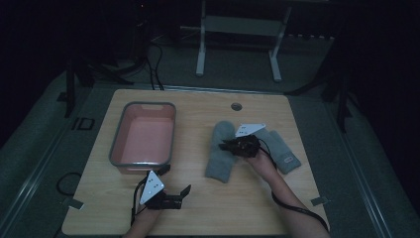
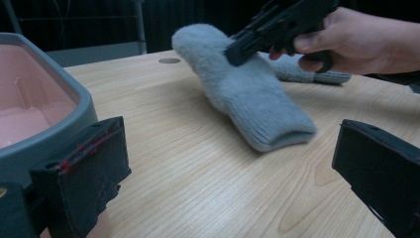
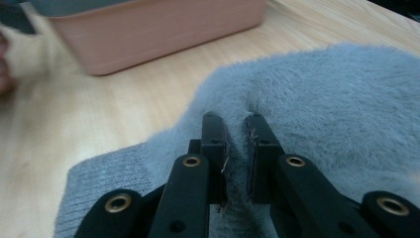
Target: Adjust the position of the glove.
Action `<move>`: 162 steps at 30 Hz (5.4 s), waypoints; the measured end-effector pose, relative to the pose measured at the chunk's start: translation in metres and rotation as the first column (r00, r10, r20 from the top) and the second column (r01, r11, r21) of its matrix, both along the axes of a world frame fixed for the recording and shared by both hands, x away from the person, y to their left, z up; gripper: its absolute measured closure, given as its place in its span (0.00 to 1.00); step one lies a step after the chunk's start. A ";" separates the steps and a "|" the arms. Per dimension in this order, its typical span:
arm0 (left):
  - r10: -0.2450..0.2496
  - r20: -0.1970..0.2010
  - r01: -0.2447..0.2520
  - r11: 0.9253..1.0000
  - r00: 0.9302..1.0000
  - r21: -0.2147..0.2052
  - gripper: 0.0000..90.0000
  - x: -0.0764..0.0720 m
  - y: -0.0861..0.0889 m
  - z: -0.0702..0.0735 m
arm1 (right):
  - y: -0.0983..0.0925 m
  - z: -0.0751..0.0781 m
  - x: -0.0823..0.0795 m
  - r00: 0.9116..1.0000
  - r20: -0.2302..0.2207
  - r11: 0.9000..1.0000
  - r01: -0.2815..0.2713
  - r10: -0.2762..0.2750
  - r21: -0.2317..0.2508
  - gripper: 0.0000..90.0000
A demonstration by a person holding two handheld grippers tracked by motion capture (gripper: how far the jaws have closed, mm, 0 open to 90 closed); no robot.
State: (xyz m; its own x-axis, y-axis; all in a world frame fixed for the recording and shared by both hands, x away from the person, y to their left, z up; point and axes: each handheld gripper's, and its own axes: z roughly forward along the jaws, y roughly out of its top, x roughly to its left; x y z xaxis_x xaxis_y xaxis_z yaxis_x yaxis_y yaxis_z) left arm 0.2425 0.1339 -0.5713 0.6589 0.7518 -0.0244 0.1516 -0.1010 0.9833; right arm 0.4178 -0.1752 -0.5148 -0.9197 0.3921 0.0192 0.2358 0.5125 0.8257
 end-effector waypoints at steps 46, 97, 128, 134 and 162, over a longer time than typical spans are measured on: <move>0.000 -0.003 0.000 1.000 1.000 -0.003 0.02 0.000 0.000 0.000 | -0.102 0.018 -0.015 0.982 0.037 0.981 0.188 -0.187 -0.036 0.40; -0.003 -0.004 0.003 1.000 1.000 -0.002 0.02 0.000 0.000 0.000 | -0.124 -0.014 -0.084 0.679 0.012 0.672 0.729 -0.734 -0.129 0.93; -0.007 -0.009 0.007 1.000 1.000 -0.005 0.02 0.001 0.001 0.000 | -0.148 -0.037 -0.071 0.785 -0.092 0.790 0.607 -0.613 -0.086 0.84; -0.002 -0.010 0.002 1.000 1.000 -0.005 0.02 0.001 0.001 0.000 | -0.128 -0.026 -0.079 0.715 -0.050 0.717 0.694 -0.697 -0.059 0.91; 0.030 -0.001 -0.030 1.000 1.000 0.005 0.01 -0.001 0.000 0.000 | 0.039 0.017 -0.090 0.640 -0.244 0.643 0.762 -0.729 0.076 0.90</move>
